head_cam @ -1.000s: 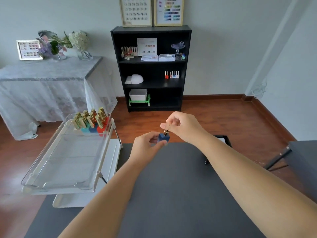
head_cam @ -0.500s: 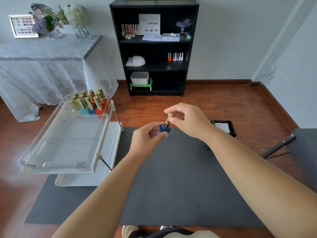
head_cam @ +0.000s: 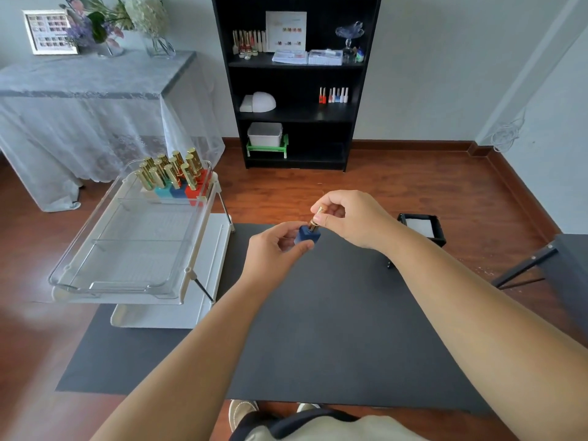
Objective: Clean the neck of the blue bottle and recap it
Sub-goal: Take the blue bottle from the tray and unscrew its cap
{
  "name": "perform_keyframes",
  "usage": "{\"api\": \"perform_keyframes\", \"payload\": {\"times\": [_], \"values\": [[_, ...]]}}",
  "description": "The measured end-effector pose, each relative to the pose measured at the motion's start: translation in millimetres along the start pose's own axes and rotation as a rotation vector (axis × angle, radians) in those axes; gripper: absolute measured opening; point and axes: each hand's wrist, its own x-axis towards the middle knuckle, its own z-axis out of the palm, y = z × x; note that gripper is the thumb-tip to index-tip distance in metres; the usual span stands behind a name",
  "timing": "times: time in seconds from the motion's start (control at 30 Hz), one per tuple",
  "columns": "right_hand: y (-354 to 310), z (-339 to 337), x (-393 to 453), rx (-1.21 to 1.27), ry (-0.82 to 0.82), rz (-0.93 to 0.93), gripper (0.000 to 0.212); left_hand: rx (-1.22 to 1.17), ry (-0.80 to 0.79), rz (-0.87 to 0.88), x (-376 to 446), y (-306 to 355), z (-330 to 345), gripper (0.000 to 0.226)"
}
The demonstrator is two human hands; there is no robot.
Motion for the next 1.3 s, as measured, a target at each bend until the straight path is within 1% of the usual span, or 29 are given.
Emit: {"api": "perform_keyframes", "payload": {"times": [0.13,0.2,0.23,0.3,0.43,0.5,0.6,0.7,0.8,0.87,0.93,1.03,1.07,1.2,1.3], "values": [[-1,4,-5,0.029,-0.042,0.028,0.022,0.012,0.000,-0.003,-4,-2,-2,0.031],[-3,8,-6,0.015,-0.008,0.054,0.031,0.025,-0.007,0.009,-6,-3,-3,0.031],[-3,10,-6,0.008,0.023,0.069,0.032,0.033,-0.007,0.013,-7,-3,-3,0.031],[-3,12,-6,-0.004,0.074,0.075,0.025,0.059,-0.002,0.016,-8,-4,-3,0.031],[-1,17,-10,-0.024,0.058,0.020,0.008,0.077,0.002,0.010,-10,-7,-2,0.029],[1,18,-13,-0.028,0.048,0.005,0.010,0.077,0.006,0.001,-11,-8,-1,0.028],[1,19,-16,-0.002,0.019,-0.004,0.020,0.072,0.009,-0.010,-14,-11,-1,0.028],[1,18,-16,-0.004,-0.007,0.056,0.031,0.075,0.006,-0.006,-15,-11,0,0.028],[3,17,-12,-0.062,-0.002,0.123,0.032,0.087,0.007,-0.005,-15,-10,1,0.029],[4,17,-10,-0.107,0.003,0.120,0.032,0.098,0.001,-0.004,-14,-10,2,0.029],[4,17,-9,-0.119,-0.006,0.102,0.025,0.109,-0.003,0.000,-14,-10,2,0.030],[6,15,-8,-0.128,-0.038,0.073,0.006,0.119,-0.002,-0.002,-14,-10,2,0.030],[7,15,-8,-0.133,-0.047,0.064,0.005,0.122,-0.003,-0.002,-14,-10,2,0.030],[7,16,-10,-0.111,-0.062,0.045,0.013,0.129,-0.001,-0.006,-14,-11,2,0.030],[7,15,-10,-0.102,-0.054,0.090,0.023,0.141,0.001,0.009,-14,-12,2,0.030]]}}
